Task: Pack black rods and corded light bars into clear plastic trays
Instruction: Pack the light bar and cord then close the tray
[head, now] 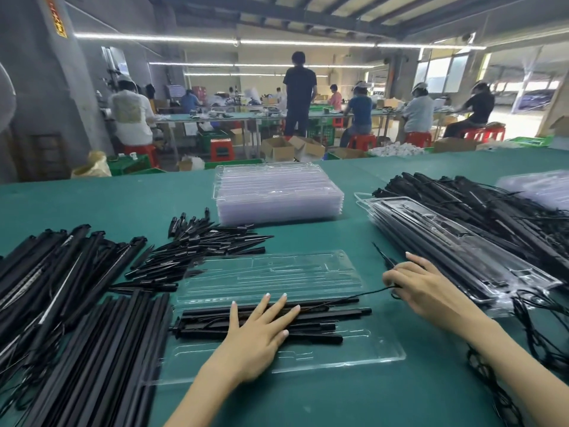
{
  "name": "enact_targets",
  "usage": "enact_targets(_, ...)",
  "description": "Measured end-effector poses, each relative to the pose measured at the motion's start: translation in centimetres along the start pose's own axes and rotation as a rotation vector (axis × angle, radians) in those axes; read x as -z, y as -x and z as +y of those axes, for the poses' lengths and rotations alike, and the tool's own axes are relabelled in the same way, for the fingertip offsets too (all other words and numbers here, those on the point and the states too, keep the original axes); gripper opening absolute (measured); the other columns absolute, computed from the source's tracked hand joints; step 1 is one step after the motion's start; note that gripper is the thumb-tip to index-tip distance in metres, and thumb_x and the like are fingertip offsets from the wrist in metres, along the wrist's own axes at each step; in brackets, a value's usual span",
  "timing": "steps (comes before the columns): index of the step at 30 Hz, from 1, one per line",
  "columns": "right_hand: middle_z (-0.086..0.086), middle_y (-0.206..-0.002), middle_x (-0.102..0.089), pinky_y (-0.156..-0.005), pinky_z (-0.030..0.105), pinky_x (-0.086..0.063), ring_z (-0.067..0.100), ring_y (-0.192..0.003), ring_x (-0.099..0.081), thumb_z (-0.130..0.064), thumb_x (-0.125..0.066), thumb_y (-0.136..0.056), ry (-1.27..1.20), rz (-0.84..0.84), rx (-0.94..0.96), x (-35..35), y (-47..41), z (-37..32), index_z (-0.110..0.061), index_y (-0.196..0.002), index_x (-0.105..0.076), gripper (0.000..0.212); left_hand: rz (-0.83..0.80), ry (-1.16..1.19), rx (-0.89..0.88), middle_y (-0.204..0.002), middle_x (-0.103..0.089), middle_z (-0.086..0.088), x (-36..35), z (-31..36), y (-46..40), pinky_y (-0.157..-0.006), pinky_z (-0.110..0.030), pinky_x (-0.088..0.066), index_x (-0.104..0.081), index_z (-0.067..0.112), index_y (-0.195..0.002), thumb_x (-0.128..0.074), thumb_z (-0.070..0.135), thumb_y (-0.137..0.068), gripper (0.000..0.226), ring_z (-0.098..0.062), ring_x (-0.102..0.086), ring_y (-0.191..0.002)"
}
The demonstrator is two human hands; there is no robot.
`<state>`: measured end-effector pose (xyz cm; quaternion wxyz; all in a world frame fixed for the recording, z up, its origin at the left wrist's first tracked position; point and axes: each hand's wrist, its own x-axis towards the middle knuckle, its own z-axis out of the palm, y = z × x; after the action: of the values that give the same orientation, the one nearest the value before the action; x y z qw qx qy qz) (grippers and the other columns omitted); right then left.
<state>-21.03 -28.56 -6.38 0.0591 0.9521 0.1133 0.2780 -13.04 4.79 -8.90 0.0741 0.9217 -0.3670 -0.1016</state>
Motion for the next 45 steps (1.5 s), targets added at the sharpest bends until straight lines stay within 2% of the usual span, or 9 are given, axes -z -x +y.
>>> enact_targets(7,-0.002,-0.059,-0.052,-0.040,0.023,-0.042,0.020,-0.043,-0.050,-0.009,-0.087,-0.064,0.032,-0.095,0.075,1.6,0.3,-0.8,-0.021,-0.090,-0.071,0.033,-0.016,0.040,0.006,-0.155,0.013,0.025,0.4,0.3,-0.2,-0.109,-0.060,0.019,-0.002,0.051,-0.147,-0.018,0.037,-0.104,0.047,-0.007,0.017,-0.144)
enact_targets(13,-0.007,-0.062,-0.050,-0.062,0.025,-0.029,0.017,-0.056,-0.051,-0.025,-0.053,-0.088,0.137,-0.054,0.170,2.4,-0.1,-1.7,-0.026,-0.078,-0.068,0.019,-0.010,0.006,-0.018,-0.157,0.013,0.021,1.0,2.3,-1.1,-0.110,-0.059,0.018,-0.006,0.032,-0.152,-0.022,0.040,-0.103,0.052,-0.004,0.014,-0.144)
enact_targets(24,-0.004,-0.065,-0.052,-0.063,0.029,-0.031,0.018,-0.060,-0.053,-0.021,-0.076,-0.061,0.258,-0.220,0.147,3.2,-0.4,-5.6,-0.023,-0.070,-0.065,0.014,-0.017,-0.042,-0.192,-0.158,0.010,0.016,-0.8,8.3,-4.7,-0.111,-0.050,0.024,0.004,0.026,-0.152,-0.013,0.045,-0.103,0.056,-0.004,0.017,-0.143)
enact_targets(27,-0.007,-0.071,-0.055,-0.069,0.031,-0.032,0.016,-0.064,-0.055,-0.023,-0.060,-0.065,0.145,-0.270,0.125,2.8,0.5,-6.5,-0.022,-0.110,-0.069,0.046,-0.007,-0.062,-0.190,-0.158,0.013,0.014,-1.4,8.3,-5.0,-0.112,-0.049,0.023,0.004,0.024,-0.152,-0.013,0.045,-0.102,0.057,-0.006,0.018,-0.144)
enact_targets(31,-0.008,-0.116,-0.049,-0.094,0.022,-0.033,0.013,-0.107,-0.047,-0.011,-0.035,-0.090,-0.074,-0.398,-0.023,2.4,1.0,-6.9,-0.026,-0.146,-0.024,0.059,-0.049,0.046,-0.184,-0.158,0.011,0.014,-1.1,8.2,-5.3,-0.112,-0.048,0.023,0.003,0.025,-0.153,-0.016,0.047,-0.102,0.058,-0.004,0.017,-0.143)
enact_targets(37,-0.009,-0.098,-0.053,-0.081,0.029,-0.045,0.008,-0.083,-0.055,-0.006,-0.053,-0.090,-0.354,-0.226,-0.305,4.1,-0.5,-7.0,-0.028,-0.126,-0.046,0.043,0.157,0.257,-0.203,-0.159,0.001,0.013,0.1,8.9,-4.3,-0.116,-0.042,0.016,-0.007,0.025,-0.153,-0.041,0.033,-0.100,0.063,-0.004,0.012,-0.145)
enact_targets(41,-0.005,-0.096,-0.051,-0.057,0.014,-0.048,0.006,-0.059,-0.054,0.005,-0.059,-0.082,-0.639,0.016,-0.449,4.5,-2.8,-7.3,-0.024,-0.106,-0.061,0.038,0.537,0.819,-0.094,-0.117,-0.055,0.009,-0.6,13.3,-1.1,-0.094,-0.010,-0.034,-0.047,0.029,-0.112,-0.057,0.010,-0.087,0.033,0.007,-0.048,-0.103)
enact_targets(43,0.003,-0.095,-0.053,-0.046,0.015,-0.048,0.008,-0.050,-0.055,0.007,-0.057,-0.083,-0.906,0.048,-0.674,4.4,-4.7,-7.3,-0.021,-0.095,-0.064,0.031,0.323,1.123,-0.022,-0.101,-0.059,0.008,-1.3,16.2,-0.4,-0.076,-0.015,-0.044,-0.045,0.029,-0.100,-0.061,0.009,-0.086,0.029,0.006,-0.050,-0.076)
enact_targets(45,0.009,-0.092,-0.052,-0.047,0.016,-0.049,0.008,-0.047,-0.055,0.011,-0.052,-0.086,-1.247,0.043,-0.930,4.4,-6.6,-7.2,-0.014,-0.092,-0.064,0.028,0.089,1.180,-0.024,-0.123,-0.050,0.007,-2.7,18.6,-0.6,-0.094,-0.021,-0.043,-0.039,0.026,-0.123,-0.068,0.025,-0.084,0.049,0.004,-0.050,-0.098)
